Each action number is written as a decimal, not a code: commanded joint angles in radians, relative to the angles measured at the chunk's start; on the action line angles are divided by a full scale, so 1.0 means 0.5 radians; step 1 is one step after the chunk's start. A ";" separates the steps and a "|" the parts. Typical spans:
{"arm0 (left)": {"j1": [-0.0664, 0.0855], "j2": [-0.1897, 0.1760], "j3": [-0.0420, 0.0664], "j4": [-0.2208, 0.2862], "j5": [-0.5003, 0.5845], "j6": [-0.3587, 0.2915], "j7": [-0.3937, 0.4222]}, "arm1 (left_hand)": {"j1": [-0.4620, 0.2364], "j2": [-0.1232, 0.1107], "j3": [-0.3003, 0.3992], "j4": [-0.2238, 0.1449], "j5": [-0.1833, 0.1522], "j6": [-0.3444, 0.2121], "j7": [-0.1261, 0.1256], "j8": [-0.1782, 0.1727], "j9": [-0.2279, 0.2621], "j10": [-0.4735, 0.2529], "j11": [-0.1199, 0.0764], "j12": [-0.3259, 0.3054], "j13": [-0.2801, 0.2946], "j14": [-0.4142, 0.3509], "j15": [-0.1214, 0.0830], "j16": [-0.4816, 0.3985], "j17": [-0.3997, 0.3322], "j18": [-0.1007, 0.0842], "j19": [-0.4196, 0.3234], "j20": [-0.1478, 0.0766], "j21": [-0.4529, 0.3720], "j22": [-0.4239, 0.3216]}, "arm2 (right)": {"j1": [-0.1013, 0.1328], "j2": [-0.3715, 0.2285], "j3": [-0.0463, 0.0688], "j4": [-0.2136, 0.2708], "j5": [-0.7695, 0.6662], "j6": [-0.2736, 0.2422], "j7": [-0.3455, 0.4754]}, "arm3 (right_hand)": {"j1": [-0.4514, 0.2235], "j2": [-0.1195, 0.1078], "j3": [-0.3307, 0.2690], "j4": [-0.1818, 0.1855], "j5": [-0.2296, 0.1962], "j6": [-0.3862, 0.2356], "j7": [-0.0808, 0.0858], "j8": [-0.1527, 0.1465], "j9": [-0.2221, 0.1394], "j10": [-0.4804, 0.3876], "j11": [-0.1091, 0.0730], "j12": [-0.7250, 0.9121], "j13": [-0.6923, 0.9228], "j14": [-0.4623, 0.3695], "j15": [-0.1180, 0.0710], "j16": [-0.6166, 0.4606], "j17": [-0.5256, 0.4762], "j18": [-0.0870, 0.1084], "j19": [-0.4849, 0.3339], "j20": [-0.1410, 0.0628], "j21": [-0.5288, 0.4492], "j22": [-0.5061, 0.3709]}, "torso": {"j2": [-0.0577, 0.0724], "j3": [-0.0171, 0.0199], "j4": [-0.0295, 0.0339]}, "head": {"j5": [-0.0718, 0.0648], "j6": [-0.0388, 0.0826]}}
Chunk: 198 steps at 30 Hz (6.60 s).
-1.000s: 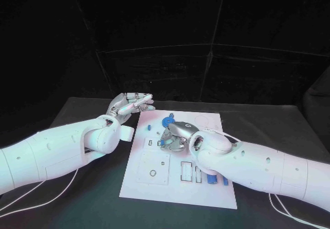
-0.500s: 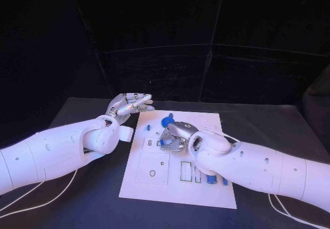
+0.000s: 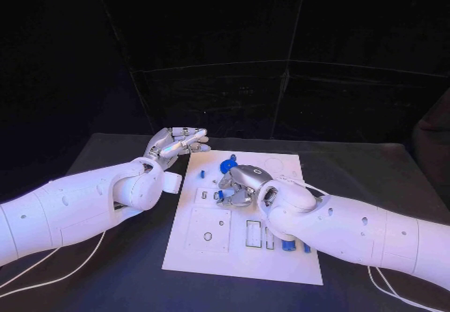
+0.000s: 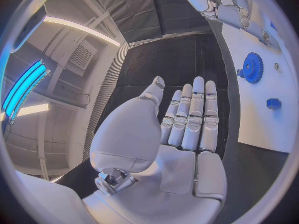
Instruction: Assemble the parts on the task board
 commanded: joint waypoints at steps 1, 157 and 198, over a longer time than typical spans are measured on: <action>0.003 0.001 0.002 0.001 0.003 0.024 0.001 | 0.000 0.018 0.001 -0.008 0.002 0.009 0.008 -0.010 -0.001 -0.008 0.000 -0.010 -0.002 0.014 0.002 -0.009 0.002 0.015 0.017 0.001 -0.010 -0.002 | 0.000 -0.014 0.001 0.026 -0.001 -0.211 0.058 | 0.014 -0.032 -0.078 0.044 0.018 -0.031 0.009 -0.004 0.000 -0.021 0.007 -0.018 0.095 0.167 0.020 -0.006 0.324 -0.001 0.071 0.021 -0.012 0.256 | -0.001 0.0022 -0.001 | -0.001 0.002; 0.238 0.346 -0.146 -0.001 -1.828 0.537 -2.097 | -0.359 -0.150 1.256 -0.150 0.011 -0.191 -0.338 1.228 0.927 0.427 -0.377 2.084 1.948 0.840 -0.402 2.802 2.778 -0.252 1.051 -0.416 2.439 2.528 | 0.379 -0.680 0.003 0.153 1.254 0.239 0.596 | 0.256 0.142 -0.206 0.036 0.294 0.038 -0.028 0.090 0.010 -0.116 -0.032 -0.188 -0.088 0.129 -0.017 -0.110 0.167 0.041 -0.028 -0.011 -0.125 0.050 | -0.103 0.0411 -0.011 | 0.038 -0.122; 0.223 0.352 -0.202 -0.013 -2.091 0.560 -2.212 | -0.384 -0.174 1.314 -0.181 0.012 -0.192 -0.341 1.245 0.939 0.440 -0.380 2.101 1.965 0.840 -0.404 2.802 2.778 -0.254 1.056 -0.418 2.447 2.542 | 0.378 -0.684 0.003 0.149 1.254 0.252 0.610 | 0.250 0.140 -0.212 0.039 0.301 0.041 -0.027 0.093 0.010 -0.116 -0.031 -0.187 -0.088 0.129 -0.017 -0.111 0.167 0.041 -0.028 -0.011 -0.127 0.048 | -0.101 0.0386 -0.016 | 0.059 -0.137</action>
